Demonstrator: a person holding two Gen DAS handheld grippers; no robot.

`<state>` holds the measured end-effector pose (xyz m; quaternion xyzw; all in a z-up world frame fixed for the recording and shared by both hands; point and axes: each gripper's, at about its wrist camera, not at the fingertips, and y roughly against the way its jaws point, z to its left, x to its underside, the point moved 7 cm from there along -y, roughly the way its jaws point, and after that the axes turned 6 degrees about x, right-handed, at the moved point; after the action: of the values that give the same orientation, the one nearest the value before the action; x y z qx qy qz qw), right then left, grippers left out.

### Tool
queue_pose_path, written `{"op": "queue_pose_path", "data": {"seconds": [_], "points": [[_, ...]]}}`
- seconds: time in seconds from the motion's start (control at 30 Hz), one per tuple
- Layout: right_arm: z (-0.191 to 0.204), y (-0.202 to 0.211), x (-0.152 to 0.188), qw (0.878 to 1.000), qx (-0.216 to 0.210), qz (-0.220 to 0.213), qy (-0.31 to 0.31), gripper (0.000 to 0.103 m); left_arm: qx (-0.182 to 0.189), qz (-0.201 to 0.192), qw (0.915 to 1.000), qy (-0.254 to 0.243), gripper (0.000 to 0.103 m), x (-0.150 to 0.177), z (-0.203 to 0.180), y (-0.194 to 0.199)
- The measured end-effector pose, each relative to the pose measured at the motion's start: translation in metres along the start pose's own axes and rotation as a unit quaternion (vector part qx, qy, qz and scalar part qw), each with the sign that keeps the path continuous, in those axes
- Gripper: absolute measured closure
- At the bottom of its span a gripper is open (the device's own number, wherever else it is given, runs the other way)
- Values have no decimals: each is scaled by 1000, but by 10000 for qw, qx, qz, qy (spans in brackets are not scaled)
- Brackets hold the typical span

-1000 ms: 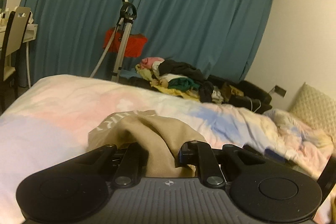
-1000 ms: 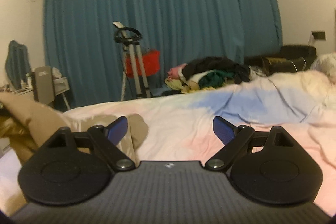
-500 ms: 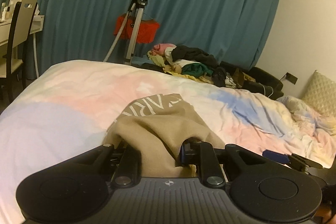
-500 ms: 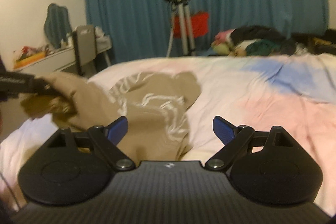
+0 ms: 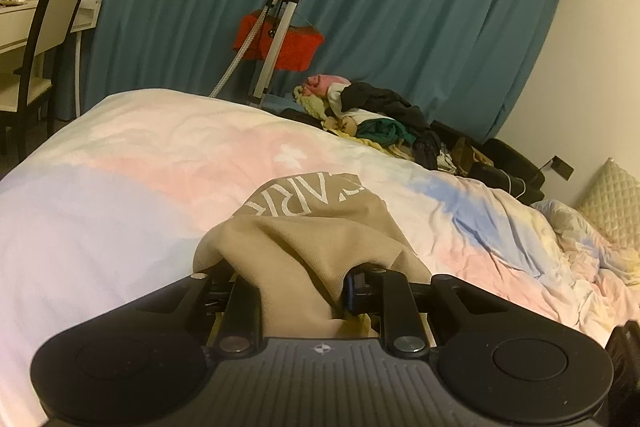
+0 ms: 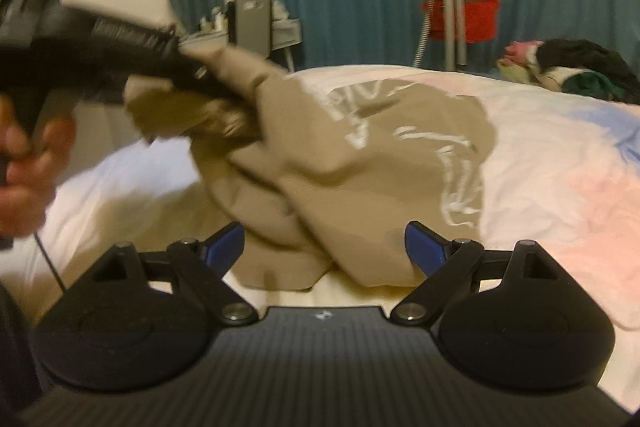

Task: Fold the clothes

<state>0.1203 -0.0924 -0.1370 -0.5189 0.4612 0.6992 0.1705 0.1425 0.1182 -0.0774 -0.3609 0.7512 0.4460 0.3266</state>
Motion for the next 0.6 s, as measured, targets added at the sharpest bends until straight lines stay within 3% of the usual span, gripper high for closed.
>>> {"op": "queue_pose_path", "data": {"seconds": [0.07, 0.13, 0.2, 0.3, 0.47, 0.6], "points": [[3, -4, 6, 9998, 129, 103, 100, 35, -7, 5, 10000, 9, 81, 1, 0, 0], [-1, -4, 10, 9996, 243, 147, 67, 46, -28, 19, 10000, 33, 81, 2, -1, 1], [-10, 0, 6, 9992, 365, 86, -134, 74, -25, 35, 10000, 50, 80, 2, -3, 1], [-29, 12, -4, 9963, 533, -92, -667, 90, 9, 57, 10000, 69, 79, 4, -5, 3], [-61, 44, -25, 9851, 767, -612, -1412, 94, 240, 215, 9995, 37, 66, 11, -15, 3], [-85, 77, -43, 9716, 864, -1159, -1873, 95, 492, 547, 9966, -371, 51, 26, -40, -1]]}}
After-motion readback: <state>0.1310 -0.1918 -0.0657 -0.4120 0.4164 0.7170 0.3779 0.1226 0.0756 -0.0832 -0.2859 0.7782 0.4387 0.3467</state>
